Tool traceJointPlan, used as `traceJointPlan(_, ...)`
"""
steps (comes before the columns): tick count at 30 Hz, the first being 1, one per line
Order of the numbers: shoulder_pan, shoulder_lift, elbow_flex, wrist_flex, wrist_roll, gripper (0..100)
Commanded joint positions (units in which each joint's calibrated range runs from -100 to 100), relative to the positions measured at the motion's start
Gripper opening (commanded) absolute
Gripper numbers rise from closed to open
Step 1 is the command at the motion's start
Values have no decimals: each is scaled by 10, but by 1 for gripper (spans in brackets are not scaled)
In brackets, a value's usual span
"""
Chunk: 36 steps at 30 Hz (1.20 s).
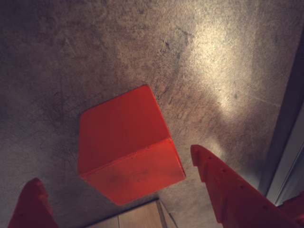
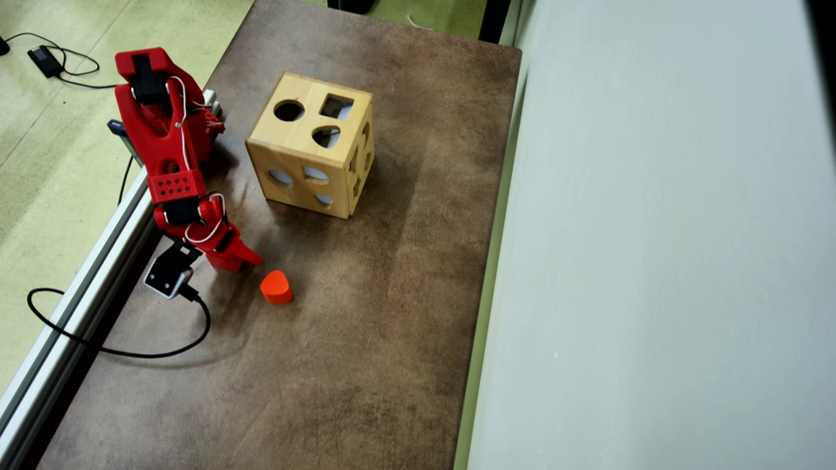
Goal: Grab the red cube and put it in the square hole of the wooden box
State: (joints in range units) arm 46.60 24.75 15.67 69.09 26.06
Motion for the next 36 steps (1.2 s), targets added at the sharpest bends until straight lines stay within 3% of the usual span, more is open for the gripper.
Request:
traceJointPlan(1,-4,-5,-21,-2,0,41)
traceJointPlan(9,-9,-12,-48,-2,-1,11)
traceJointPlan(12,-8,-12,-59,-2,0,5)
traceJointPlan(21,-3,-42,-57,18,1,4)
traceJointPlan(36,-49,-301,-60,254,-1,4)
